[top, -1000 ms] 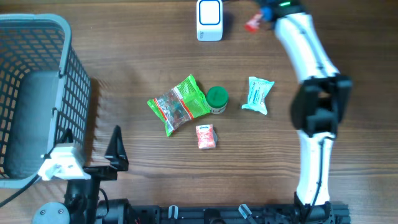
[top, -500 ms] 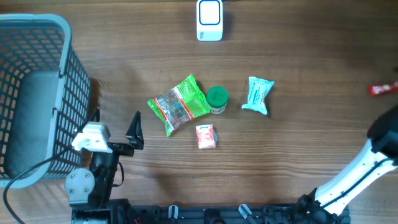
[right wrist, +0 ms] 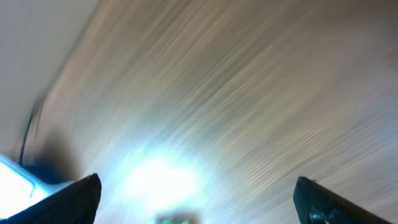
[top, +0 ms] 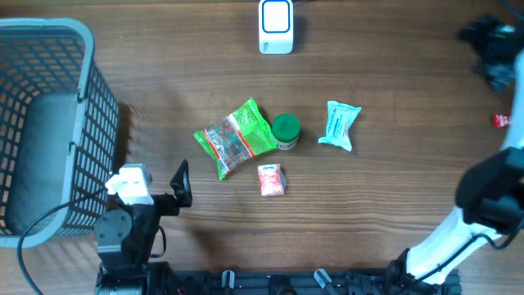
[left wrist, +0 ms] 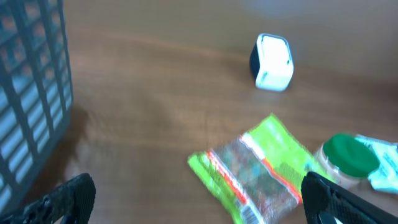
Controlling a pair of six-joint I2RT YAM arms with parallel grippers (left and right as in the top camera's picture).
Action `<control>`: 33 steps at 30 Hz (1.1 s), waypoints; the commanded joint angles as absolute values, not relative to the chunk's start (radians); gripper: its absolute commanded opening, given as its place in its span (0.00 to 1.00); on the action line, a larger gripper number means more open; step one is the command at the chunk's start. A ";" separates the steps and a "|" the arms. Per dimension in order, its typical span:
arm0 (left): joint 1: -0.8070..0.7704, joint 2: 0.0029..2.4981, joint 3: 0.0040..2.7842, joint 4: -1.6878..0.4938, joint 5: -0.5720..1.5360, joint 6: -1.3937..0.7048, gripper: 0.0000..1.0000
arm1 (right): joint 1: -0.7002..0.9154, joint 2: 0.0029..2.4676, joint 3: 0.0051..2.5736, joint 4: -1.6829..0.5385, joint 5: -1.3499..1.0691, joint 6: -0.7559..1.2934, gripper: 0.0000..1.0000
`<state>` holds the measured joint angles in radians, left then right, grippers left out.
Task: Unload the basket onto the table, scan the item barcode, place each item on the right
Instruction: 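Move the right gripper right and drop the stick on the table, then reach the right gripper to the teal wipes pack and grasp it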
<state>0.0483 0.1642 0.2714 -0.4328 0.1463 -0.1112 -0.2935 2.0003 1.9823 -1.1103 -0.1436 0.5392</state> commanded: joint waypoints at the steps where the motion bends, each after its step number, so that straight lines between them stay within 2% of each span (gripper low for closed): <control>1: 0.054 0.158 0.265 -0.545 0.137 -0.117 1.00 | -0.094 2.034 1.908 -1.142 -0.377 0.364 1.00; 3: 0.054 0.158 0.265 -0.664 0.137 -0.117 1.00 | 0.017 2.038 1.861 -1.137 -0.283 0.412 1.00; 5: 0.054 0.158 0.265 -0.778 0.137 -0.117 1.00 | 0.094 2.038 1.821 -1.162 -0.183 0.484 0.84; 7: 0.052 0.158 0.265 -0.848 0.137 -0.117 1.00 | 0.113 2.038 1.769 -1.210 -0.132 0.561 0.80; 10: 0.052 0.158 0.265 -0.854 0.137 -0.117 1.00 | 0.113 2.038 1.664 -1.214 -0.120 0.578 0.80; 15: 0.052 0.152 0.236 -0.853 0.137 -0.117 1.00 | 0.113 2.038 1.422 -0.926 -0.206 0.514 0.78; 17: 0.051 0.134 0.198 -0.810 0.137 -0.117 1.00 | 0.113 2.039 1.387 -0.856 -0.228 0.498 0.73; 20: 0.051 0.083 0.188 -0.812 0.137 -0.117 1.00 | 0.113 2.039 1.382 -0.851 -0.230 0.497 0.59; 21: 0.052 0.055 0.188 -0.812 0.137 -0.117 1.00 | 0.113 2.039 1.382 -0.849 -0.231 0.498 0.49; 22: 0.052 0.033 0.188 -0.812 0.137 -0.117 1.00 | 0.113 2.039 1.382 -0.849 -0.233 0.501 0.34; 23: 0.052 0.012 0.188 -0.812 0.137 -0.117 1.00 | 0.113 2.038 1.382 -0.849 -0.255 0.499 0.10; 24: 0.052 0.006 0.188 -0.812 0.137 -0.117 1.00 | 0.113 2.037 1.383 -0.854 -0.289 0.500 0.04; 27: 0.052 0.006 0.188 -0.812 0.137 -0.117 1.00 | 0.079 2.035 1.450 -0.991 -0.479 0.604 0.04; 30: 0.052 0.006 0.188 -0.812 0.137 -0.117 1.00 | 0.032 2.035 1.500 -1.199 -0.810 0.770 0.04; 33: 0.052 0.006 0.188 -0.812 0.137 -0.117 1.00 | -0.003 2.035 1.499 -1.367 -0.915 0.902 0.04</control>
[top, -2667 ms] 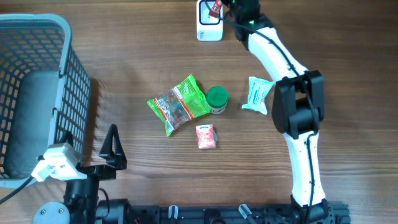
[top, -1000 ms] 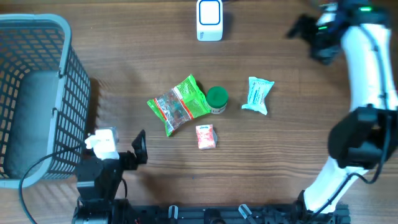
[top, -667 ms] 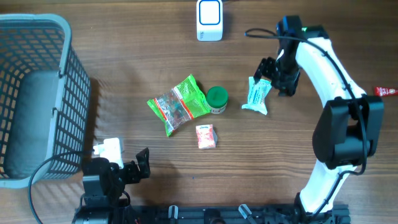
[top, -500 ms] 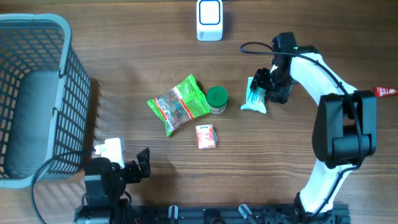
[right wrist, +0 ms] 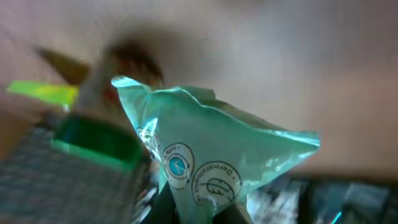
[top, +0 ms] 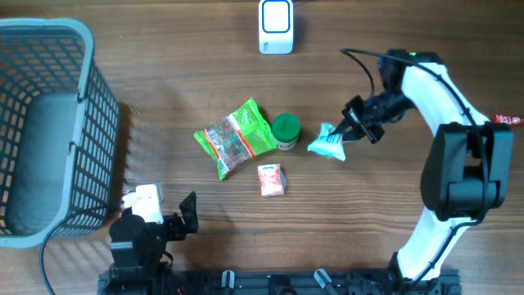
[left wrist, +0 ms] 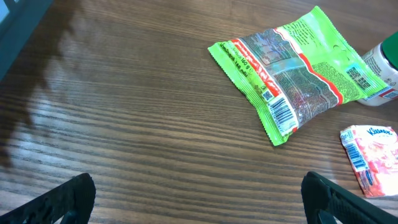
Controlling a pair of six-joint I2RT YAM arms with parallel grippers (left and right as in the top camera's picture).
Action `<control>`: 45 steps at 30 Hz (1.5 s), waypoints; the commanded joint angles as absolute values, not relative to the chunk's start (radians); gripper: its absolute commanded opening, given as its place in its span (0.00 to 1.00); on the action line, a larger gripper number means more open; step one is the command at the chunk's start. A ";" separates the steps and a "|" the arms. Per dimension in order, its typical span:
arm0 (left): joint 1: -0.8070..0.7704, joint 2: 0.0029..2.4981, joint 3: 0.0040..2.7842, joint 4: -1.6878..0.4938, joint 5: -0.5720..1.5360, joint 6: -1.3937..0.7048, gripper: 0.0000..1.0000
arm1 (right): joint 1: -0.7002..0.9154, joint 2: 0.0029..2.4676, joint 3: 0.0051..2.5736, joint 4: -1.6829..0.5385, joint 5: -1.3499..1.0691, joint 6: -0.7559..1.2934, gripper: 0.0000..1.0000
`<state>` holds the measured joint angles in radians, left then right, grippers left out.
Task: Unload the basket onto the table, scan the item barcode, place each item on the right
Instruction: 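Reach the right gripper to the teal wipes pack and grasp it, then lift the teal wipes pack and hold it over the white scanner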
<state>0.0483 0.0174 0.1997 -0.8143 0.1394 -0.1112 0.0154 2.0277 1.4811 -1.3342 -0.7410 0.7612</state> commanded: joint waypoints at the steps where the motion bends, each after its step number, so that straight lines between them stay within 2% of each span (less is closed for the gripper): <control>1: 0.052 0.006 0.188 -0.812 0.137 -0.117 1.00 | -0.010 2.035 1.499 -1.364 -0.907 0.918 0.04; 2: 0.052 0.006 0.188 -0.812 0.137 -0.117 1.00 | -0.013 2.035 1.499 -1.365 -0.880 0.917 0.04; 3: 0.052 0.006 0.188 -0.812 0.137 -0.117 1.00 | -0.013 2.035 1.499 -1.362 -0.847 0.804 0.04; 8: 0.052 0.006 0.188 -0.812 0.137 -0.117 1.00 | -0.013 2.034 1.499 -1.087 -0.847 0.111 0.05; 12: 0.052 0.006 0.188 -0.812 0.137 -0.117 1.00 | -0.013 2.031 1.500 -0.907 -0.892 -0.132 0.04; 15: 0.052 0.006 0.188 -0.812 0.137 -0.117 1.00 | -0.011 2.030 1.500 -0.664 -0.960 -0.127 0.04; 18: 0.052 0.006 0.188 -0.812 0.137 -0.117 1.00 | -0.011 2.030 1.500 -0.641 -1.340 -0.065 0.05; 20: 0.052 0.006 0.188 -0.812 0.137 -0.117 1.00 | -0.011 2.030 1.500 -0.613 -1.573 0.132 0.05; 21: 0.052 0.006 0.188 -0.812 0.137 -0.117 1.00 | -0.011 2.030 1.500 -0.579 -1.607 0.374 0.06; 22: 0.052 0.006 0.188 -0.812 0.137 -0.117 1.00 | -0.011 2.030 1.500 -0.566 -1.606 0.592 0.12; 23: 0.052 0.006 0.188 -0.812 0.137 -0.117 1.00 | -0.011 2.030 1.499 -0.565 -1.611 0.817 0.05; 24: 0.052 0.006 0.188 -0.812 0.137 -0.117 1.00 | -0.011 2.031 1.499 -0.556 -1.607 0.900 0.04; 27: 0.052 0.006 0.188 -0.812 0.137 -0.117 1.00 | -0.010 2.031 1.497 -0.531 -1.591 0.865 0.04; 30: 0.052 0.006 0.188 -0.812 0.137 -0.117 1.00 | -0.009 2.028 1.497 -0.376 -1.622 0.825 0.05; 35: 0.052 0.006 0.188 -0.812 0.137 -0.117 1.00 | 0.094 2.014 1.497 -0.027 -1.622 0.425 0.05; 39: 0.052 0.006 0.188 -0.812 0.137 -0.117 1.00 | 0.225 2.001 1.497 0.277 -1.622 0.422 0.05; 41: 0.052 0.006 0.188 -0.812 0.137 -0.117 1.00 | 0.314 1.991 1.497 0.521 -1.622 0.417 0.04; 42: 0.052 0.006 0.188 -0.812 0.137 -0.117 1.00 | 0.360 1.993 1.497 0.677 -1.621 0.360 0.05; 43: 0.052 0.006 0.188 -0.812 0.137 -0.117 1.00 | 0.403 1.997 1.497 0.755 -1.606 0.181 0.05; 44: 0.052 0.006 0.188 -0.812 0.137 -0.117 1.00 | 0.432 1.997 1.497 0.757 -1.557 0.007 0.05; 45: 0.052 0.006 0.188 -0.812 0.137 -0.117 1.00 | 0.456 1.997 1.497 0.741 -1.469 -0.252 0.05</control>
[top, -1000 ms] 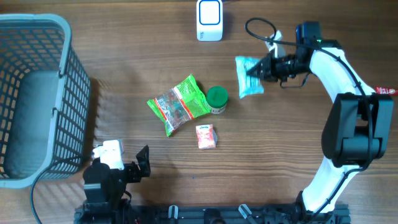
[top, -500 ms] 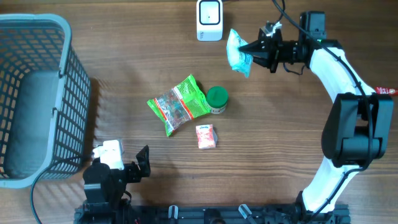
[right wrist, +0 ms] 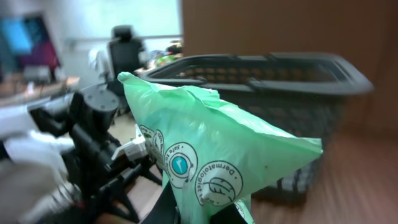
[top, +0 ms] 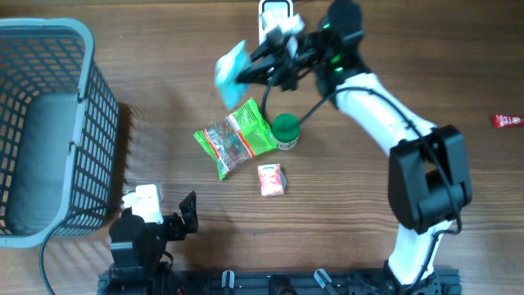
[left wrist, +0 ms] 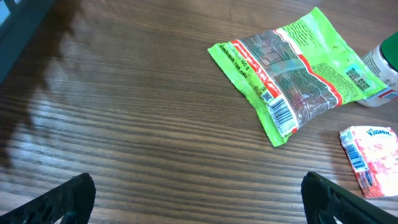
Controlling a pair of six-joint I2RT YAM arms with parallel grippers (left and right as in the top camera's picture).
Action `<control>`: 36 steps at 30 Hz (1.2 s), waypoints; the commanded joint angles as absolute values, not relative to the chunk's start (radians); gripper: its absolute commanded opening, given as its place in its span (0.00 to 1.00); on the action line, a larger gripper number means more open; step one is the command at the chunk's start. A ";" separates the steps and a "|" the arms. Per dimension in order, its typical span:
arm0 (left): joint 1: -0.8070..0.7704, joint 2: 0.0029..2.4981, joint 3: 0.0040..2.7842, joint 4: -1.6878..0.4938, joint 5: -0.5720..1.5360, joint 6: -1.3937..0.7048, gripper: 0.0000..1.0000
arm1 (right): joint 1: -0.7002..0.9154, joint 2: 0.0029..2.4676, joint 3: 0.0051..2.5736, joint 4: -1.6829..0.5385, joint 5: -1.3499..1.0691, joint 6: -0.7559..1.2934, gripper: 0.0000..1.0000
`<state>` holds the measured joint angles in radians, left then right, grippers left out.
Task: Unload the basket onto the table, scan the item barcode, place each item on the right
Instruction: 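Lift the teal wipes pack and hold it over the white scanner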
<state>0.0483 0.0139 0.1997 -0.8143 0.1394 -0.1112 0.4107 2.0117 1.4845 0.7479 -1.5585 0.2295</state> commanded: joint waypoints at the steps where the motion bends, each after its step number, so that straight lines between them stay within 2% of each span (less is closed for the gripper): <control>1: 0.052 0.006 0.188 -0.812 0.137 -0.117 1.00 | 0.477 1.997 1.497 0.740 -1.404 -0.482 0.05; 2: 0.052 0.006 0.188 -0.812 0.137 -0.117 1.00 | 0.489 1.997 1.497 0.748 -1.398 -0.599 0.04; 6: 0.052 0.006 0.188 -0.812 0.137 -0.117 1.00 | 0.511 1.997 1.497 0.813 -1.477 -0.814 0.04; 9: 0.052 0.006 0.188 -0.812 0.137 -0.117 1.00 | 0.511 1.997 1.497 0.965 -1.542 -0.835 0.04; 11: 0.052 0.006 0.188 -0.812 0.137 -0.117 1.00 | 0.505 1.997 1.497 0.947 -1.586 -0.790 0.04; 13: 0.052 0.006 0.188 -0.812 0.137 -0.117 1.00 | 0.498 1.997 1.497 0.759 -1.579 -0.701 0.04; 15: 0.052 0.006 0.188 -0.812 0.137 -0.117 1.00 | 0.489 1.997 1.497 0.448 -1.574 -0.643 0.05; 18: 0.052 0.006 0.188 -0.812 0.137 -0.117 1.00 | 0.482 1.997 1.497 -0.166 -1.555 -0.605 0.04; 19: 0.052 0.006 0.188 -0.812 0.137 -0.117 1.00 | 0.482 1.997 1.497 -0.253 -1.590 -0.560 0.04; 21: 0.052 0.006 0.188 -0.812 0.137 -0.117 1.00 | 0.485 1.997 1.497 -0.365 -1.619 -0.451 0.08; 22: 0.052 0.006 0.188 -0.812 0.137 -0.117 1.00 | 0.486 1.997 1.497 -0.368 -1.623 -0.290 0.09; 23: 0.052 0.006 0.188 -0.812 0.137 -0.117 1.00 | 0.490 1.997 1.497 -0.358 -1.622 -0.226 0.12; 24: 0.052 0.006 0.188 -0.812 0.137 -0.117 1.00 | 0.497 1.997 1.497 -0.322 -1.591 -0.154 0.05; 25: 0.052 0.006 0.188 -0.812 0.137 -0.117 1.00 | 0.499 1.997 1.497 -0.260 -1.523 0.005 0.04; 26: 0.052 0.006 0.188 -0.812 0.137 -0.117 1.00 | 0.496 1.997 1.498 -0.120 -1.312 0.397 0.04; 28: 0.052 0.006 0.188 -0.812 0.137 -0.117 1.00 | 0.458 1.997 1.504 0.115 -1.119 0.725 0.04; 30: 0.052 0.006 0.188 -0.812 0.137 -0.117 1.00 | 0.424 1.997 1.531 0.191 -0.895 0.850 0.05; 33: 0.052 0.006 0.188 -0.812 0.137 -0.117 1.00 | 0.401 1.998 1.585 0.012 -0.261 1.069 0.05; 36: 0.052 0.006 0.188 -0.812 0.137 -0.117 1.00 | 0.401 2.030 1.612 0.039 -0.049 1.186 0.05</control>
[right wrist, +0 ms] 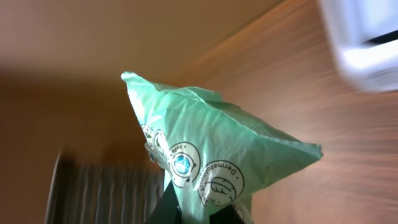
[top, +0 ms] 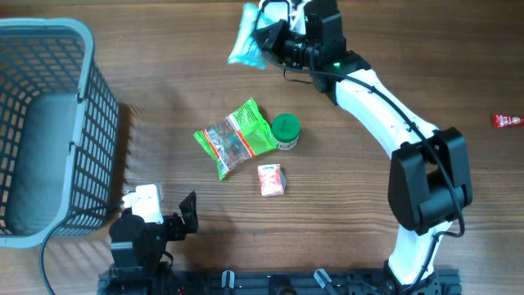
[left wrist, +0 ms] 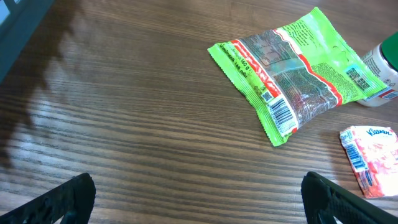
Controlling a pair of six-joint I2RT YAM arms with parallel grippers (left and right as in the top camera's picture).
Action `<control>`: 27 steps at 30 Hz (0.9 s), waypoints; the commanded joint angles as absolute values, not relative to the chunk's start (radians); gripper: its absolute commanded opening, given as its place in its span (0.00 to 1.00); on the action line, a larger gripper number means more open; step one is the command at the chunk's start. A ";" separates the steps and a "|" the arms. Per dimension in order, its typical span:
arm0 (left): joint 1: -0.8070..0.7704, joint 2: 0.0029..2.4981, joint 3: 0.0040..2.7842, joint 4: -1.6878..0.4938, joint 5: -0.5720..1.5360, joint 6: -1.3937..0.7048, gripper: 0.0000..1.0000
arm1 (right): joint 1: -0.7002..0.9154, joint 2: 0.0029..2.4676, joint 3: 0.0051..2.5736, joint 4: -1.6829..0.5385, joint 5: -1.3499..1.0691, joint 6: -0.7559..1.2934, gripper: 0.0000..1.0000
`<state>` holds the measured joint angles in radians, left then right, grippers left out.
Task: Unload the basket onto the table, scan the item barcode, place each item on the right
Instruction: 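Lift the teal wipes pack and hold it over the white scanner, then carry the wipes pack to the right edge and release it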
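Observation:
My right gripper (top: 264, 34) is shut on a pale green wipes packet (top: 246, 36), lifted at the far edge of the table just left of the white scanner (top: 273, 10), which my arm partly hides. In the right wrist view the wipes packet (right wrist: 217, 158) fills the middle, and a blurred corner of the scanner (right wrist: 367, 34) shows top right. My left gripper (left wrist: 199, 199) stays open low over bare wood at the near left, with nothing between its fingers (left wrist: 71, 196).
A green snack bag (top: 235, 137), a green-lidded jar (top: 286, 129) and a pink tissue pack (top: 271, 179) lie mid-table. The grey basket (top: 49, 123) stands at the left. A small red item (top: 507, 121) rests at the right edge.
My right gripper has moved the wipes packet a little farther back and right, closer to the scanner, and turned it. The left arm has not moved.
The wipes packet lay right of the jar while my right arm was off at the right edge. Then my right gripper was shut on it there. Later it held the packet lifted left of the scanner, and now holds it closer to it.

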<state>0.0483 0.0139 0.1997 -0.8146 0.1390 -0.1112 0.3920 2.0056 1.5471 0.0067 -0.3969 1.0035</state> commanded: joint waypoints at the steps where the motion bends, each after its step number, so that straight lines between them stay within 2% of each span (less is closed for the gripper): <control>1: 0.052 0.006 0.188 -0.812 0.137 -0.117 1.00 | 0.397 2.067 1.647 0.048 -0.041 1.208 0.05; 3: 0.052 0.006 0.188 -0.812 0.137 -0.117 1.00 | 0.393 2.178 1.759 0.036 -0.049 1.257 0.05; 6: 0.052 0.006 0.188 -0.812 0.137 -0.117 1.00 | 0.391 2.326 1.954 -0.110 -0.048 1.344 0.05; 9: 0.052 0.006 0.188 -0.812 0.137 -0.117 1.00 | 0.388 2.332 1.984 -0.177 0.007 1.376 0.05; 12: 0.052 0.006 0.188 -0.812 0.137 -0.117 1.00 | 0.358 2.333 1.984 -0.180 -0.136 1.402 0.05; 14: 0.052 0.006 0.188 -0.812 0.137 -0.117 1.00 | 0.325 2.310 1.984 -0.178 -0.242 1.361 0.05; 16: 0.052 0.006 0.188 -0.812 0.137 -0.117 1.00 | 0.297 2.240 1.984 -0.276 -0.261 1.258 0.05; 19: 0.052 0.006 0.188 -0.812 0.137 -0.117 1.00 | 0.229 2.041 1.984 -0.589 -0.167 1.016 0.05; 23: 0.052 0.006 0.188 -0.812 0.137 -0.117 1.00 | 0.051 1.887 1.984 -1.082 0.199 0.878 0.04; 25: 0.052 0.006 0.188 -0.812 0.137 -0.117 1.00 | -0.066 1.901 1.958 -1.208 0.374 0.873 0.04; 27: 0.052 0.006 0.188 -0.812 0.137 -0.117 1.00 | -0.173 1.921 1.877 -1.205 0.442 0.866 0.05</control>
